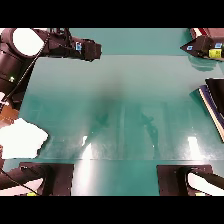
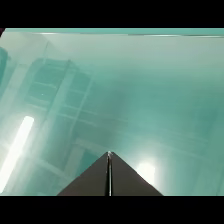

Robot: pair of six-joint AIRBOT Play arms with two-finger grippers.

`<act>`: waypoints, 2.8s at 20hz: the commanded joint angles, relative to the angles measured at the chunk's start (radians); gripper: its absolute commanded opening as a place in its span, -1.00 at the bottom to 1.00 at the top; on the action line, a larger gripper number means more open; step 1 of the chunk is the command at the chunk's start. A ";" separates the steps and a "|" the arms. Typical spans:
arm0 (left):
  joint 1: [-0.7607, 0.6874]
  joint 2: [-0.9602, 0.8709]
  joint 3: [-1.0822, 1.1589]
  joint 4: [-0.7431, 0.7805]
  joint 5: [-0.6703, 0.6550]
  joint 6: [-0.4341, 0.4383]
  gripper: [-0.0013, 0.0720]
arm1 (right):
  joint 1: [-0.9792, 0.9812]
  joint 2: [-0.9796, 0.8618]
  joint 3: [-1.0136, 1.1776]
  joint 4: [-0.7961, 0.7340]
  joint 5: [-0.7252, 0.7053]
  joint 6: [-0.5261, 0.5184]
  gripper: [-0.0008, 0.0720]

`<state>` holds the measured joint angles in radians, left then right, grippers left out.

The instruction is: Fold the shirts.

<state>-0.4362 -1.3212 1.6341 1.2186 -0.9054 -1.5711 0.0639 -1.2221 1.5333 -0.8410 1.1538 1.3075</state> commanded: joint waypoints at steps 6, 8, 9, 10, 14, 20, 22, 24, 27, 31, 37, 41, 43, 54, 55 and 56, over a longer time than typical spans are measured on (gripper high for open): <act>0.000 0.000 0.000 0.000 0.000 0.000 -0.90 | 0.001 0.001 0.000 0.000 0.002 0.000 -0.93; 0.000 0.000 0.000 0.000 0.000 0.000 -0.90 | 0.001 0.001 0.000 0.000 0.016 0.000 -0.93; 0.000 0.000 0.000 0.000 0.000 0.000 -0.90 | 0.001 0.001 0.000 0.000 0.030 0.000 -0.93; 0.000 0.000 0.000 0.000 0.000 0.000 -0.90 | 0.001 0.001 0.000 0.000 0.045 0.000 -0.93; 0.000 0.001 0.002 0.004 0.051 0.000 -0.90 | 0.001 0.001 0.000 0.000 0.066 0.000 -0.93; 0.102 0.201 0.012 0.329 -0.483 0.032 -0.90 | 0.001 0.001 0.000 0.000 0.097 0.000 -0.93; 0.158 0.303 -0.053 0.467 -0.630 0.034 -0.90 | 0.001 0.001 0.000 0.000 0.098 0.000 -0.93; 0.227 0.402 -0.169 0.536 -0.725 0.034 -0.90 | 0.001 0.001 0.000 0.000 0.098 0.000 -0.93; 0.288 0.502 -0.396 0.545 -0.779 -0.015 0.53 | 0.001 0.001 0.000 0.000 0.098 0.000 -0.93; 0.289 0.504 -0.718 0.574 -0.708 -0.064 0.51 | 0.001 0.001 0.000 0.000 0.100 0.000 -0.93; 0.290 0.504 -1.076 0.582 -0.552 -0.163 0.50 | 0.001 -0.003 0.000 0.000 0.102 0.000 -0.93; 0.289 0.504 -1.091 0.585 -0.564 -0.211 0.49 | 0.001 -0.003 0.000 0.000 0.102 0.000 -0.93; 0.289 0.504 -1.056 0.585 -0.564 -0.209 -0.75 | 0.001 -0.003 0.000 0.000 0.098 0.000 -0.93; 0.289 0.504 -0.115 0.338 -0.460 -0.137 -0.91 | 0.001 0.043 0.080 0.004 -0.042 0.000 -0.93; 0.289 0.504 -0.040 0.269 -0.420 -0.115 -0.91 | 0.001 0.045 0.110 0.003 -0.050 0.000 -0.93; 0.289 0.503 0.021 0.202 -0.383 -0.090 -0.91 | 0.001 0.045 0.143 0.002 -0.054 0.000 -0.93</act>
<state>-0.1478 -0.8177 1.4227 1.6112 -1.3930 -1.7260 0.0639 -1.1873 1.6096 -0.8368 1.1416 1.3067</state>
